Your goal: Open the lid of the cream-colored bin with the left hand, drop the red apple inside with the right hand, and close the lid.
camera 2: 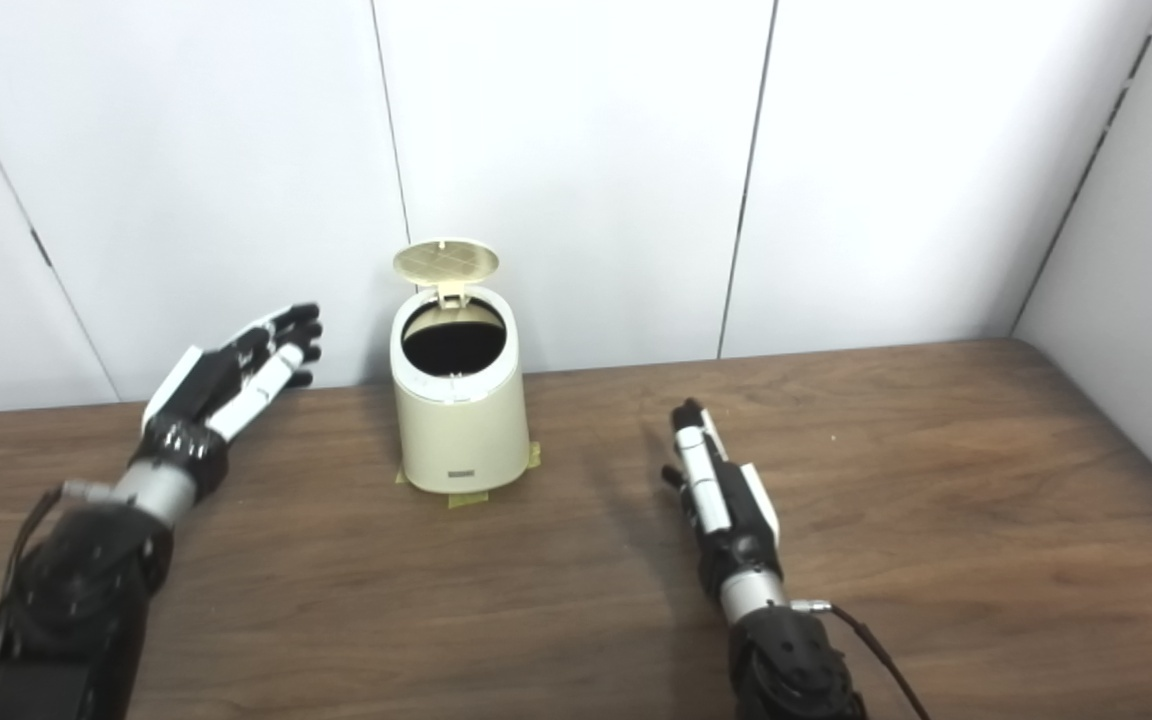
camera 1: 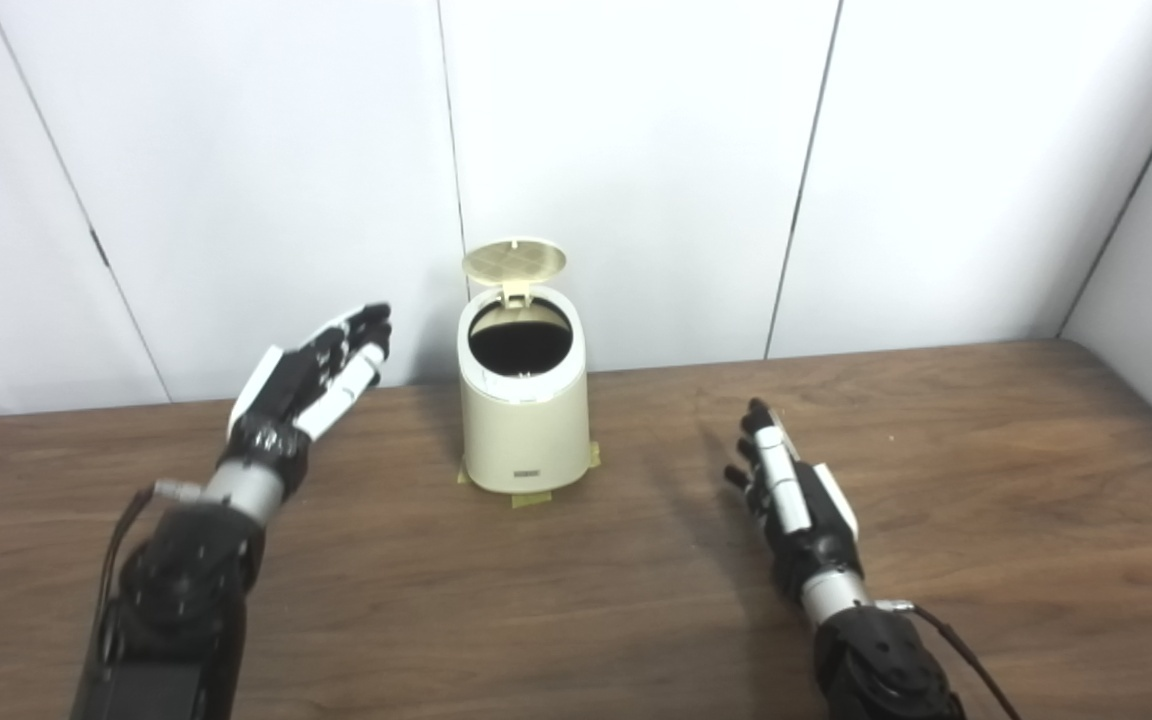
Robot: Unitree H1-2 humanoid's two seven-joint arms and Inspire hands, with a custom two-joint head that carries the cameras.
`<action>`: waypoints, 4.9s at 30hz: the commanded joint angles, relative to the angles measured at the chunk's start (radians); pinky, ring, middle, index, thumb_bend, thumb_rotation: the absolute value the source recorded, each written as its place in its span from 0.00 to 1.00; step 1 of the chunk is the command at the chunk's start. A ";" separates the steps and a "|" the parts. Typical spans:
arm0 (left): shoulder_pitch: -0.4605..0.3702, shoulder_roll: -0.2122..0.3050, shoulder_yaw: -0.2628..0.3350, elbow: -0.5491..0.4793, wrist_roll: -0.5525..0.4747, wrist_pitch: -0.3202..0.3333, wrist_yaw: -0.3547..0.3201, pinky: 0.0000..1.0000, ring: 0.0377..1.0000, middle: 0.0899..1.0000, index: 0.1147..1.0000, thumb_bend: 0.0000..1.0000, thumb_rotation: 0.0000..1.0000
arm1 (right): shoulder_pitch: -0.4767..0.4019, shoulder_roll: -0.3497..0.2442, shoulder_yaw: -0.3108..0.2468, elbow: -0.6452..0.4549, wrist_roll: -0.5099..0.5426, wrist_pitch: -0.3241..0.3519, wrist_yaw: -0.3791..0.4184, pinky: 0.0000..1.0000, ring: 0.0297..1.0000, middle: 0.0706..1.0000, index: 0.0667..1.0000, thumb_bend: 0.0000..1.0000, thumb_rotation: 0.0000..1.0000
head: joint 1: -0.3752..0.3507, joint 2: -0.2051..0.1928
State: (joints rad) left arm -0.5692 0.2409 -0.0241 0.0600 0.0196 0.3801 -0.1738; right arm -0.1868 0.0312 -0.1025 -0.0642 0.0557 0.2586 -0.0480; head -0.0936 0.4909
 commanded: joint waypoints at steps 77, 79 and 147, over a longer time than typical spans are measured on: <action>-0.319 0.131 -0.417 0.103 0.689 -0.235 -0.177 1.00 0.81 0.74 0.77 0.49 1.00 | 0.029 -0.055 0.102 0.012 -0.100 -0.022 0.010 0.75 0.86 0.85 0.97 0.47 1.00 | 0.023 0.012; -0.315 0.131 -0.425 0.106 0.700 -0.242 -0.189 1.00 0.82 0.74 0.78 0.48 1.00 | 0.030 -0.054 0.103 0.012 -0.104 -0.018 0.007 0.76 0.86 0.83 0.97 0.47 1.00 | 0.021 0.013; -0.214 0.117 -0.531 0.064 1.108 -0.280 -0.347 1.00 0.89 0.83 0.76 0.49 0.98 | 0.024 -0.059 0.110 -0.008 -0.150 0.028 0.007 0.75 0.82 0.75 0.92 0.47 1.00 | 0.009 0.059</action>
State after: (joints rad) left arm -0.7883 0.3314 -0.5542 0.1033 1.1275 0.1010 -0.4779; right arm -0.1485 -0.0236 0.0061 -0.0581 -0.0947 0.2819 -0.0479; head -0.0828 0.5492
